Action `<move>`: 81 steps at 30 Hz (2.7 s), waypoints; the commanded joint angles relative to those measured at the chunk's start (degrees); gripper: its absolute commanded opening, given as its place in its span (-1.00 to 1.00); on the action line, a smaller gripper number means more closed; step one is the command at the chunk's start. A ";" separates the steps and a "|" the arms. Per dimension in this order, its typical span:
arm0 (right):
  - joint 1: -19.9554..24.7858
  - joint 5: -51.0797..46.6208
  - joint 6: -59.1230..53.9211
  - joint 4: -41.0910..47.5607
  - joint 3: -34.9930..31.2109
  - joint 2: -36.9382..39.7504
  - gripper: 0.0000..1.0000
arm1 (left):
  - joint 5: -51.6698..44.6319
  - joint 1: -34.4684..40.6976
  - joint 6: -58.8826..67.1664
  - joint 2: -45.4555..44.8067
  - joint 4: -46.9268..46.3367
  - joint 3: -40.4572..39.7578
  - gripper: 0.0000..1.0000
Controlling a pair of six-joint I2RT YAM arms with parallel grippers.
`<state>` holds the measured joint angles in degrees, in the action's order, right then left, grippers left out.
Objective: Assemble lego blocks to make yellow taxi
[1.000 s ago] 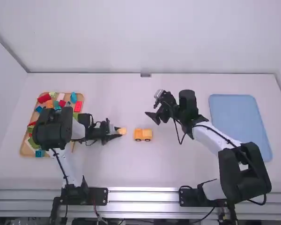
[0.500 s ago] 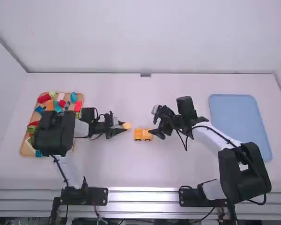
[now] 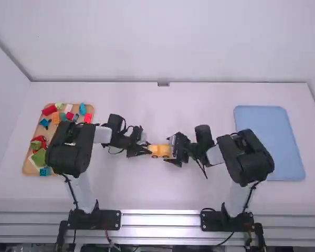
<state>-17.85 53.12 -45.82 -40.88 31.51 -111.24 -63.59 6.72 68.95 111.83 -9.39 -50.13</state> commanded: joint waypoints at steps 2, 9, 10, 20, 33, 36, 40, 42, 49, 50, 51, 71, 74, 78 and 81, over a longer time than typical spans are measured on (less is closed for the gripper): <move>0.33 7.37 1.62 -2.12 2.89 -6.03 0.97 | 2.29 2.10 4.24 -1.18 -1.36 -1.53 -0.97; 0.15 8.35 -1.27 0.63 6.86 -9.81 0.98 | 3.43 1.90 2.45 -1.18 -1.07 -0.94 -0.97; 0.20 8.37 -2.12 1.05 6.95 -9.81 1.00 | 3.43 1.84 2.43 -1.18 -1.09 -0.85 -0.97; -2.12 0.68 -3.39 3.67 7.41 -9.86 0.29 | 7.78 4.70 -2.29 -1.16 3.06 -0.70 -0.96; -1.97 0.81 -3.50 3.65 7.48 -9.86 -0.42 | 9.31 4.90 -3.72 -1.16 9.40 2.49 -0.96; -2.05 0.96 -2.99 4.04 7.52 -9.86 -0.41 | 9.09 4.92 -7.08 -1.16 14.80 4.66 -0.96; -2.03 0.83 -2.25 3.82 7.48 -9.86 -0.42 | 9.22 4.85 -9.86 -1.16 20.13 6.82 -0.74; -2.03 0.85 -2.23 3.87 7.56 -9.86 -0.42 | 9.07 4.90 -11.87 -1.16 21.53 7.04 -0.29; -2.03 0.85 -2.23 3.85 7.67 -9.86 -0.42 | 9.05 4.87 -12.98 -1.18 19.06 5.44 -0.52; -2.03 0.87 -2.21 3.85 7.74 -9.86 -0.42 | 9.05 4.87 -12.98 -1.18 18.53 5.20 -0.56; -2.03 0.87 -2.23 3.89 7.91 -9.86 -0.42 | 9.05 4.90 -12.68 -1.18 17.22 4.68 -0.65; -2.03 2.51 -8.48 12.76 10.21 -9.86 -0.55 | 10.58 4.15 -4.94 -1.18 9.79 2.03 -0.92; -2.03 2.43 -8.48 12.74 10.21 -9.86 -0.55 | 10.25 4.28 -5.05 -1.18 9.18 1.49 -0.92; -2.03 2.36 -8.48 12.87 10.21 -9.86 -0.55 | 8.02 3.54 -5.01 -1.60 6.93 -0.28 -0.91; -2.03 2.34 -8.48 12.68 10.21 -9.86 -0.55 | 7.89 3.48 -3.89 -3.02 4.04 -1.11 -0.91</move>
<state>-19.38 55.92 -53.52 -28.71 42.28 -120.53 -55.33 10.55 64.18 110.61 -4.40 -50.17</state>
